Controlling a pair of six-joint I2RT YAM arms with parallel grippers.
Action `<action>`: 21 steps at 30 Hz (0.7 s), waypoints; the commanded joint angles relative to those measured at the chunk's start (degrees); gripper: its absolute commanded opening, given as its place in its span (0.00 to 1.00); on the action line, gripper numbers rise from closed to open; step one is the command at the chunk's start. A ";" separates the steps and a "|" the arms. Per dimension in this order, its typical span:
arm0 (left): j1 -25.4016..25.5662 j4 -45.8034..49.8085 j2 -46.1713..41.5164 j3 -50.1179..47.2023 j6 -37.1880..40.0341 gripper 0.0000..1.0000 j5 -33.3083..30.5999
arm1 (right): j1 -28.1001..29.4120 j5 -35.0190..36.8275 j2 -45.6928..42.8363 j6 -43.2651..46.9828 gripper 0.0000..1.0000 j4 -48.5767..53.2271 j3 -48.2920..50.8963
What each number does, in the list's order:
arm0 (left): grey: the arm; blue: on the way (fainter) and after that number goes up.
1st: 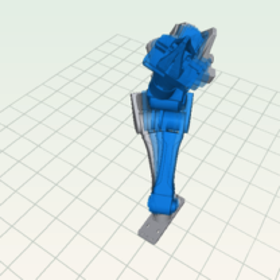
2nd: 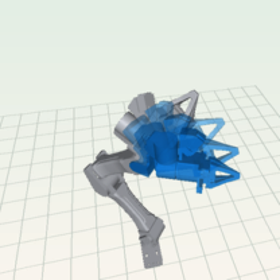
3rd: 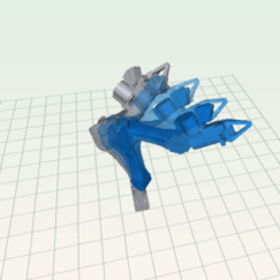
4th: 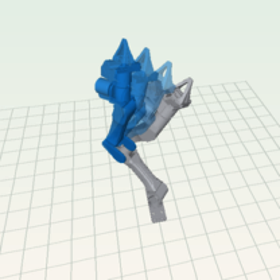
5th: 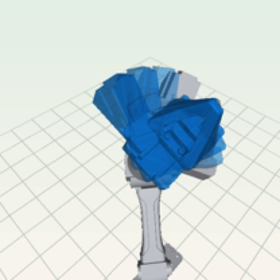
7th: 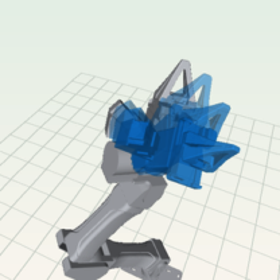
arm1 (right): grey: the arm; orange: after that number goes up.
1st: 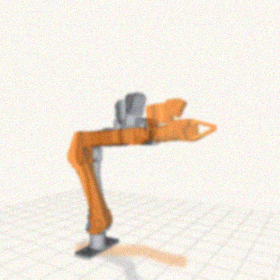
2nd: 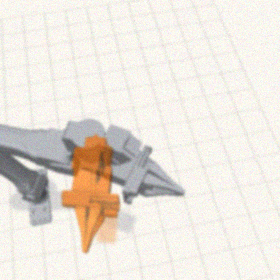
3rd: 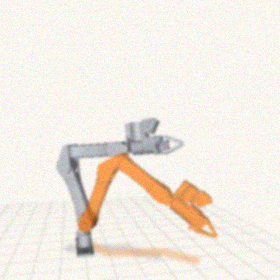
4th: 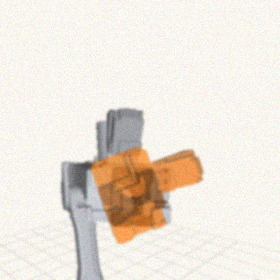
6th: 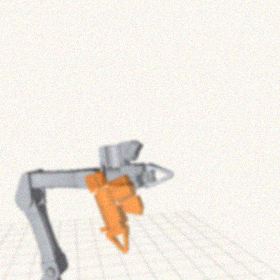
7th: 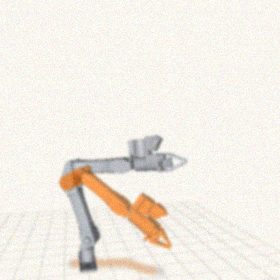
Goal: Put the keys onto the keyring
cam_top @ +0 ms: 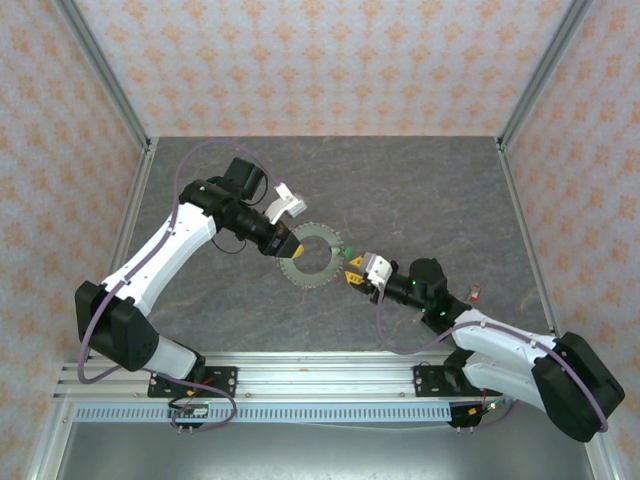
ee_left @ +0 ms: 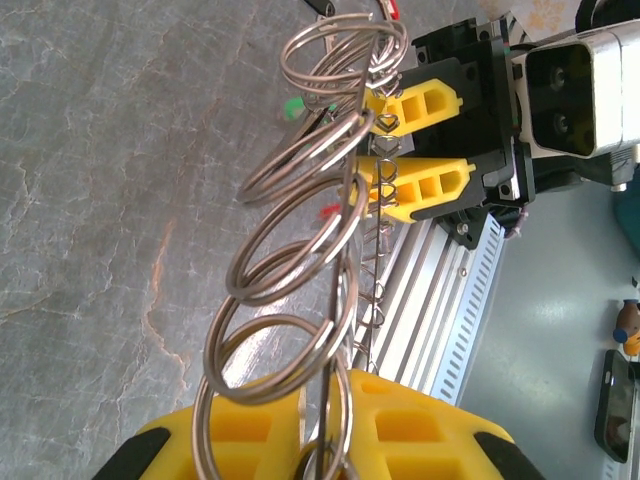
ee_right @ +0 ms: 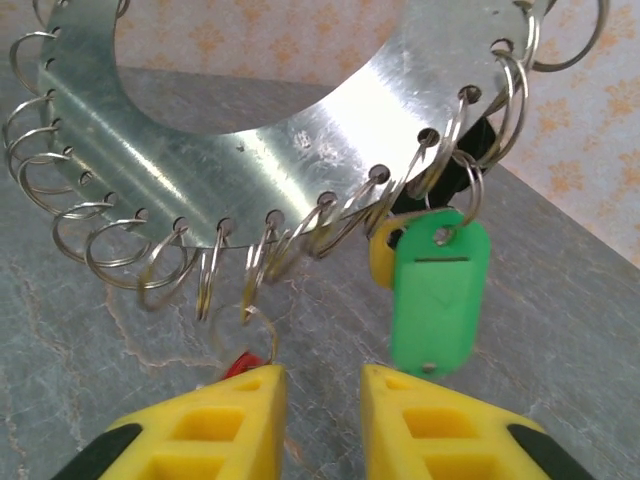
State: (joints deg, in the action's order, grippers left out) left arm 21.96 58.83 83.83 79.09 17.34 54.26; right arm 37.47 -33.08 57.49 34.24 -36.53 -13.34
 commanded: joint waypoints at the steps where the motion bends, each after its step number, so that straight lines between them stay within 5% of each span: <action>1: -0.51 2.46 0.38 3.32 2.58 0.00 2.08 | 0.54 -3.91 -0.26 1.80 0.24 -2.75 1.34; 21: -1.07 1.95 0.03 3.64 2.06 0.00 1.07 | 4.65 -5.29 -5.07 2.15 0.18 -4.93 1.51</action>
State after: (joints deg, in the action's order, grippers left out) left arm 21.32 60.88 84.07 81.62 19.51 54.02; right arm 41.10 -37.78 51.57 35.31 -37.85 -10.59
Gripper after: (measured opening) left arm 0.135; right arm 0.183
